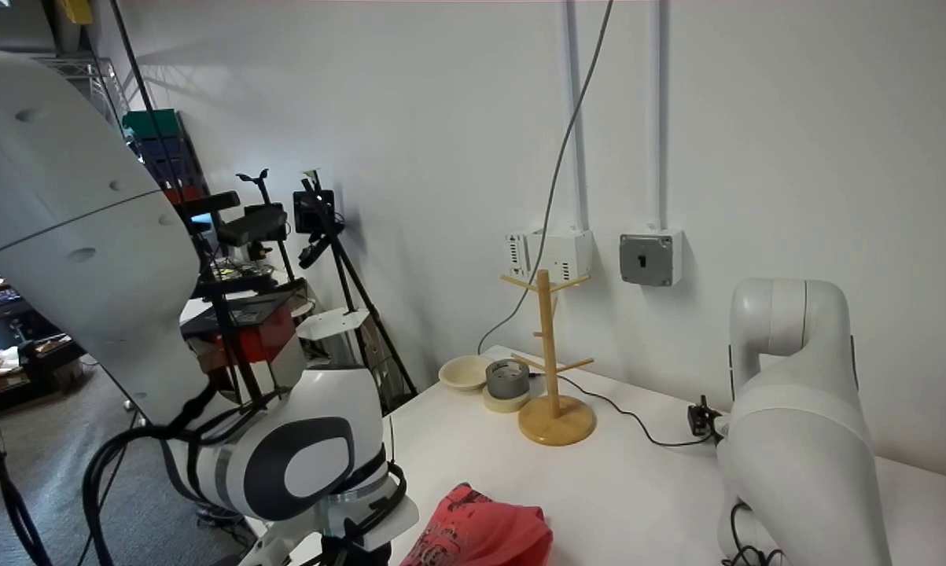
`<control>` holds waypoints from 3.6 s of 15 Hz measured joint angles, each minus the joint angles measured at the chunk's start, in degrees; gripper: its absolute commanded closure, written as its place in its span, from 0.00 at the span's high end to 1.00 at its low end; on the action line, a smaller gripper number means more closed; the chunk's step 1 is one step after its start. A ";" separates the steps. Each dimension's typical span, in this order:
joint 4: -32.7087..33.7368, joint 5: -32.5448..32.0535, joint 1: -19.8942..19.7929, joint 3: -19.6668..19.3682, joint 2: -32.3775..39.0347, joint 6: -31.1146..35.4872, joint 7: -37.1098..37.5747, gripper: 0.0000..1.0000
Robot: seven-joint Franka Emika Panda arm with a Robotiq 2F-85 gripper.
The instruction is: Fold the shirt
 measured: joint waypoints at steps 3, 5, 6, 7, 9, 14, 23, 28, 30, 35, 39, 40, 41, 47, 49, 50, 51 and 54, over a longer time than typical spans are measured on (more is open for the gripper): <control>0.00 -0.30 0.03 -0.04 0.11 -0.20 4.22 1.00; 0.04 -1.26 0.14 -0.14 0.10 -1.16 8.16 1.00; 0.11 -3.10 0.31 -0.31 0.09 -2.39 11.57 1.00; 0.16 -5.01 0.48 -0.39 0.06 -3.89 15.22 1.00; 0.18 -7.66 0.69 -0.31 0.05 -6.19 21.26 1.00; 0.25 -14.50 0.70 -0.10 0.05 -6.81 31.62 1.00; 0.75 -45.51 0.59 -3.64 0.00 12.65 43.53 1.00; 3.16 -66.18 0.18 -6.01 -0.06 21.02 49.69 1.00; 4.21 -72.83 -0.21 -6.32 -0.01 24.18 50.24 1.00; 4.74 -76.02 -0.69 -6.39 0.07 26.11 50.27 1.00; 4.74 -76.02 -0.68 -6.35 0.07 26.06 50.26 1.00; 4.74 -76.02 -0.68 -6.30 0.07 26.06 50.26 1.00; 4.78 -76.02 -0.68 -6.22 0.05 26.06 50.26 1.00; 2.37 -69.36 3.04 -3.18 -7.32 24.19 48.73 1.00; 0.01 -65.67 4.83 -1.06 -12.07 22.66 47.76 1.00; -0.43 -64.47 5.64 0.18 -13.83 21.70 47.68 1.00; -0.23 -63.26 6.30 1.34 -14.96 20.78 47.70 1.00; 0.86 -58.28 8.02 4.31 -16.66 17.58 46.76 1.00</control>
